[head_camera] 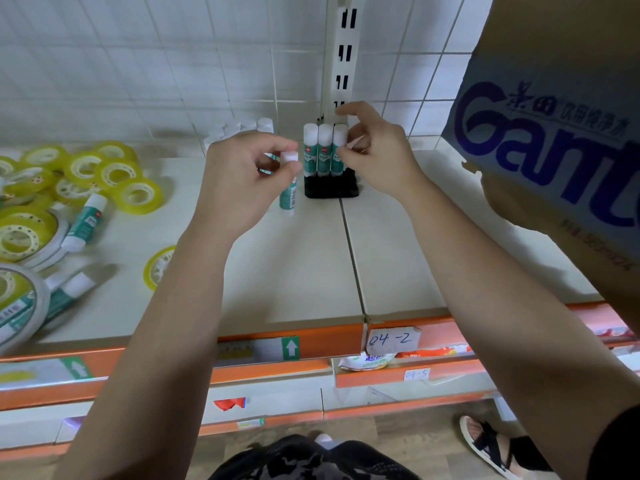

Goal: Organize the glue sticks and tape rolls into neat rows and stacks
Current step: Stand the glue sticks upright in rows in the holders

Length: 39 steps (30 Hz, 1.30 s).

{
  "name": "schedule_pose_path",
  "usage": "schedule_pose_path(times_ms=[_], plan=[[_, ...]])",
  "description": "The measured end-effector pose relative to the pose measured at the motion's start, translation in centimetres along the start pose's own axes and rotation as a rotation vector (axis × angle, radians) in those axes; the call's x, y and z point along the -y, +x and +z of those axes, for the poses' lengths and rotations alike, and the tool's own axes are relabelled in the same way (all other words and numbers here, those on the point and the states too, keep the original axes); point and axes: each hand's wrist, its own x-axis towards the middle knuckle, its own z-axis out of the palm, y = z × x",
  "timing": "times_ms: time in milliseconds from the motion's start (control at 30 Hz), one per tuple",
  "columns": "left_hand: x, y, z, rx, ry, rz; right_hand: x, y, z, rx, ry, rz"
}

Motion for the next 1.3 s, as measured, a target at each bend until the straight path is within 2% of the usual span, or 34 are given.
schedule_pose_path(times_ms=[133, 367, 500, 633, 900, 1300], plan=[[-1.0, 0.9, 0.3, 0.052, -0.054, 0.004, -1.1, -0.7, -1.5, -0.036, -0.070, 0.034], [-4.2, 4.4, 2.9, 0.133, 0.035, 0.112, -4.6, -3.3, -3.4, 0.085, -0.223, 0.159], [-4.4, 6.6, 4.6, 0.133, 0.074, 0.206, -5.4, -4.3, -3.0, 0.093, -0.272, 0.103], [-3.8, 8.2, 6.3, 0.125, 0.224, 0.275, -5.9, -5.0, -2.2, 0.056, -0.312, 0.042], [-1.9, 9.8, 7.5, 0.153, 0.454, 0.255, -6.1, -5.1, -2.0, 0.036, -0.330, 0.031], [-1.5, 10.1, 7.6, 0.194, 0.459, 0.183, -6.0, -5.2, -1.9, 0.019, -0.345, 0.018]])
